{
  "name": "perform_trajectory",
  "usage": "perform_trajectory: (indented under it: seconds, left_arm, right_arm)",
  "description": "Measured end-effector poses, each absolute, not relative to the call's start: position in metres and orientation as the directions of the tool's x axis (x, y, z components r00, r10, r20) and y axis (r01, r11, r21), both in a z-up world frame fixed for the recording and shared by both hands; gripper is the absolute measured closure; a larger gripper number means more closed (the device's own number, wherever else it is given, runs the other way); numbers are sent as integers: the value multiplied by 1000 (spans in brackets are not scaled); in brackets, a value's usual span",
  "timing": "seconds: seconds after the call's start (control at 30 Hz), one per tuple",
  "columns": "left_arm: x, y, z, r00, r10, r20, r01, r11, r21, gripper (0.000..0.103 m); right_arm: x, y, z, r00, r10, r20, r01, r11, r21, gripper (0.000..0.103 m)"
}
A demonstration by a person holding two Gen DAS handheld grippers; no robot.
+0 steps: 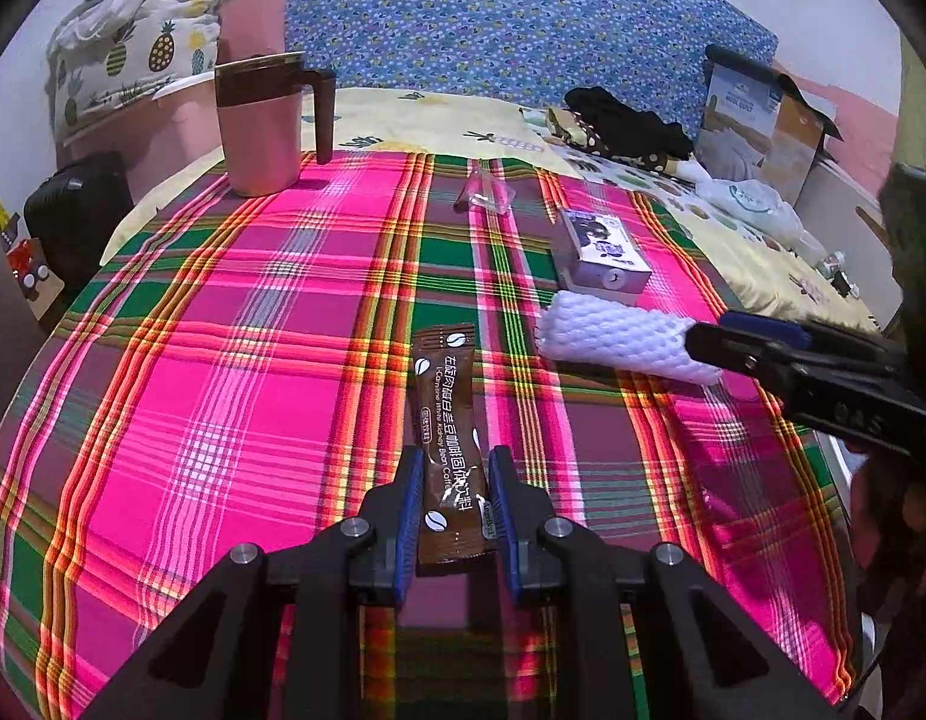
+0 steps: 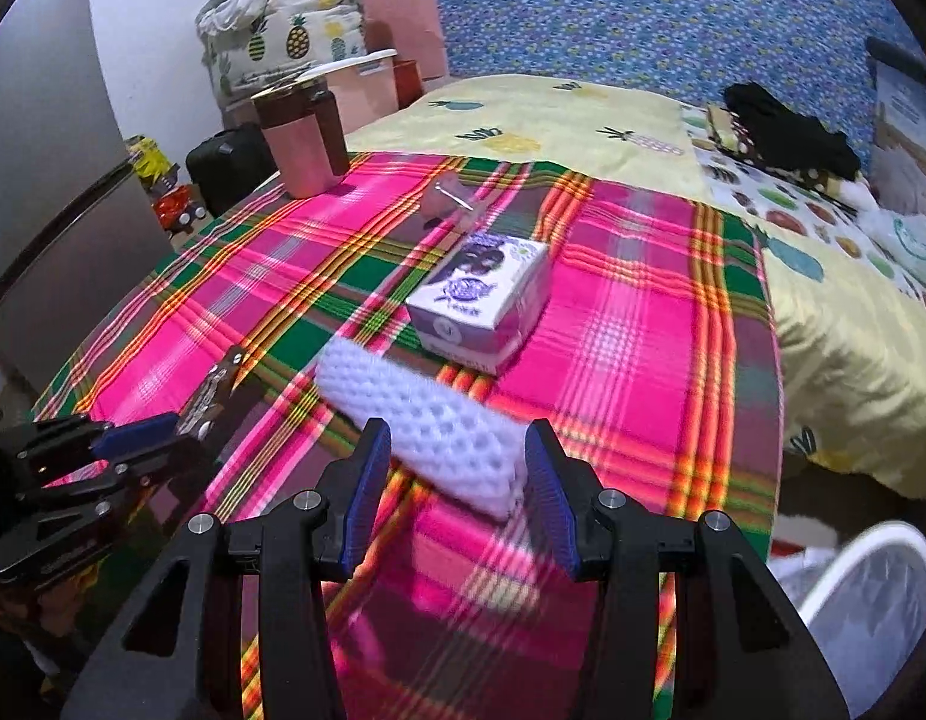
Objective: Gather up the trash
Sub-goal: 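Grasp the second white foam net with the right gripper while the left gripper holds the wrapper, then carry the foam net and wrapper over the bin and open both grippers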
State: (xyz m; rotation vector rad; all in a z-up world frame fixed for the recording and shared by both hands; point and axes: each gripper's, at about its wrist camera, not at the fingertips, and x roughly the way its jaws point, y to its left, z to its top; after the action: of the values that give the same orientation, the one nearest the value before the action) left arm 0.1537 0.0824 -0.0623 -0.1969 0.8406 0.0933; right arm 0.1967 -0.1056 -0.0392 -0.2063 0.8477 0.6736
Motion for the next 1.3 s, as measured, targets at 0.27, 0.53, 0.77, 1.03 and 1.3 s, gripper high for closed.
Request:
perform_trajectory:
  seconds: [0.27, 0.53, 0.77, 1.03, 1.3]
  left_arm:
    - [154, 94, -66, 659, -1, -752, -172, 973, -152, 80]
    - [155, 97, -71, 652, -10, -758, -176, 971, -164, 80]
    - [151, 97, -68, 657, -1, -754, -180, 971, -158, 80]
    - [141, 82, -56, 673, -5, -740, -161, 975, -153, 80]
    - [131, 54, -40, 690, -36, -723, -103, 984, -148, 80]
  right_arm:
    - [208, -91, -51, 411, 461, -786, -700, 712, 51, 47]
    - [203, -80, -53, 422, 428, -799, -724, 690, -12, 59]
    - [181, -80, -41, 474, 442, -762, -705, 708, -28, 80]
    - [156, -95, -27, 510, 442, -738, -649, 761, 7, 80]
    - [139, -125, -18, 565, 399, -722, -552, 833, 28, 80]
